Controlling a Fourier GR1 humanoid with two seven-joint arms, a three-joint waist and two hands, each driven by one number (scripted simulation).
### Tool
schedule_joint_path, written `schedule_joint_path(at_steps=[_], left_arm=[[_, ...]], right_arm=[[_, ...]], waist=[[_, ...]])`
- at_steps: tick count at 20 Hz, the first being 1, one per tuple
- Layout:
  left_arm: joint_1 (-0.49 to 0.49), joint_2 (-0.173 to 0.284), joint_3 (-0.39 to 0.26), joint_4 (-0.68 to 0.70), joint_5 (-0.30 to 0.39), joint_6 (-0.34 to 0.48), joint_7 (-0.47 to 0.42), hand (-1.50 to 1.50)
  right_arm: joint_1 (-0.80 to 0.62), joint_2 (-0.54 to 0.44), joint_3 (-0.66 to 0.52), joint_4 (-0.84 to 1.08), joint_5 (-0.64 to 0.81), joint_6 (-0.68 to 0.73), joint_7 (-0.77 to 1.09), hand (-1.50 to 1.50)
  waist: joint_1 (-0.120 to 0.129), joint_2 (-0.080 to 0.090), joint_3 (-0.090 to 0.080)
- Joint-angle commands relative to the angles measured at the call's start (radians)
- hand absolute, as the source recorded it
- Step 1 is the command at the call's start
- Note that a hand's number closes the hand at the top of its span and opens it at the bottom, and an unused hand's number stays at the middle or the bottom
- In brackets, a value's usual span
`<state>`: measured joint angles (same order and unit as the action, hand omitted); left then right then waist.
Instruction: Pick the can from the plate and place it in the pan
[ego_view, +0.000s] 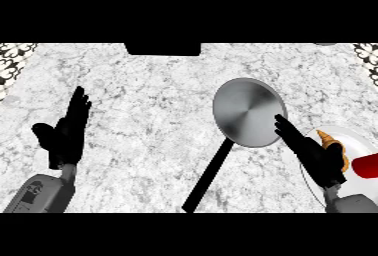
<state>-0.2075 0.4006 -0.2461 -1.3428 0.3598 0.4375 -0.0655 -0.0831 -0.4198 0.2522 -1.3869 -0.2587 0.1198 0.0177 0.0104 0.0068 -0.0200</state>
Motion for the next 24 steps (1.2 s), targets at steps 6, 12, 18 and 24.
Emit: schedule_joint_path(at_steps=[6, 12, 18, 24], left_arm=[[0.09, 0.237, 0.052, 0.107, -0.056, -0.032, 0.137, 0.0], [0.161, 0.213, 0.042, 0.109, -0.028, -0.049, 0.139, 0.0], [0.094, 0.209, 0.017, 0.051, -0.082, -0.07, 0.243, 0.0], [0.064, 0.224, 0.028, 0.046, -0.095, -0.08, 0.267, 0.0]], right_arm=[[-0.119, -0.17, -0.444, -0.084, -0.187, -0.05, -0.165, -1.5], [-0.031, -0.079, -0.683, 0.024, -0.113, -0.483, -0.213, 1.5], [0.261, -0.046, -0.747, -0.119, -0.101, -0.346, -0.432, -1.5], [0.342, -0.262, -0.694, -0.29, 0.07, -0.41, -0.066, -1.5]], waist=[[-0.051, -0.017, 0.025], [-0.097, -0.026, 0.027], [-0.028, -0.01, 0.02], [-0.022, -0.009, 0.018]])
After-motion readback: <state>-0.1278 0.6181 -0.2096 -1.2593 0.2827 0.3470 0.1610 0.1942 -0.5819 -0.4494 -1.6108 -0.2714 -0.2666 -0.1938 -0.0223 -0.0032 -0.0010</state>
